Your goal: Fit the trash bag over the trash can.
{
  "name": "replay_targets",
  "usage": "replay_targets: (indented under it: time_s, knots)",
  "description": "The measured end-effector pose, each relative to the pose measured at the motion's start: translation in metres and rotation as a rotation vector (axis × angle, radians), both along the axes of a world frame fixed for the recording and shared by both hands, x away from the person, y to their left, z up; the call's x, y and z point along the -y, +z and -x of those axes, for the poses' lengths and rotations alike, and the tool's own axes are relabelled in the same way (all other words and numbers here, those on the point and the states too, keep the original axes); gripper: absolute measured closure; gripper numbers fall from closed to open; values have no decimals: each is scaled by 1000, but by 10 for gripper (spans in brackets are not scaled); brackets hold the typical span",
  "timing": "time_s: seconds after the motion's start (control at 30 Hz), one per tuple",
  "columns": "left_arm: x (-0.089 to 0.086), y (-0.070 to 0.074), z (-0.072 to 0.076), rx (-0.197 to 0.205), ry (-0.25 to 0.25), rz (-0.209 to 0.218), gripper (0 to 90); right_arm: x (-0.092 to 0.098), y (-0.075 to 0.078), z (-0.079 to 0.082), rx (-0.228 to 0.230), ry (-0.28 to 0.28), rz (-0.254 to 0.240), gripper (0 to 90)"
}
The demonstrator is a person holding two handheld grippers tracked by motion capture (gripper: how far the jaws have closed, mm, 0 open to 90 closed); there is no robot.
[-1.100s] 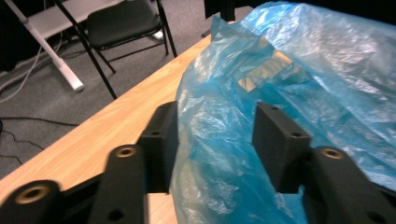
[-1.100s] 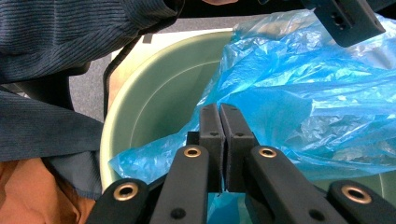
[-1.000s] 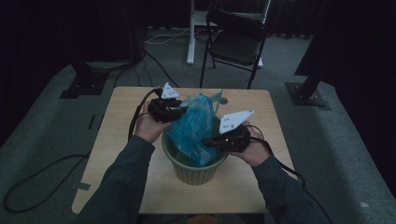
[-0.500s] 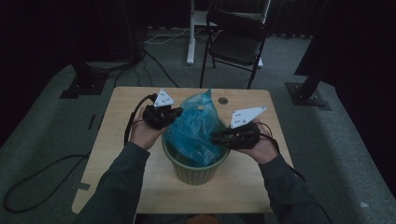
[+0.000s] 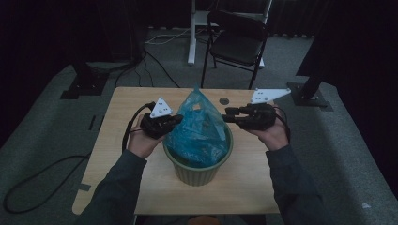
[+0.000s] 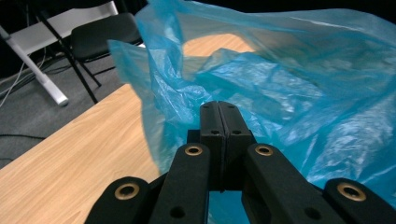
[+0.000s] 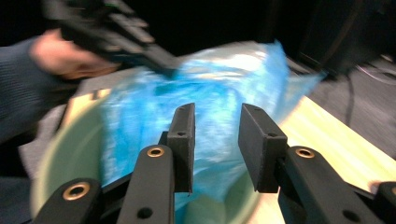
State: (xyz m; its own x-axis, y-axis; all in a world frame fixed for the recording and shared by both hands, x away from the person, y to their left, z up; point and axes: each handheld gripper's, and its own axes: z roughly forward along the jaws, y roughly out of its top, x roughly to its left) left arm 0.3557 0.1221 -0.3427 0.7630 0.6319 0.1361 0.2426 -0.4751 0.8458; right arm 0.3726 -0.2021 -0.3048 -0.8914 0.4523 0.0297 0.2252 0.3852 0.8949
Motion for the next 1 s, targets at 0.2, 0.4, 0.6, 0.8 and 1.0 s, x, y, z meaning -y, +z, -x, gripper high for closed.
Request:
replay_targets:
  time_s: [0.2,0.4,0.6,0.8,1.0]
  knots:
    - [1,-4,6,0,-19,-11,897,-12,-14,-33,-39,-154,87,741]
    - [-2,-7,6,-5,-15,-11,896,-33,-33,-60,-126,-158,135,736]
    - [-2,-8,5,-7,-11,-10,896,-52,-34,-66,-163,-65,121,580]
    - [0,-9,4,-6,-12,-14,896,-66,-37,-74,-188,-59,172,497]
    - [0,-9,4,-3,-11,-20,896,-81,-45,-79,-189,-68,255,624]
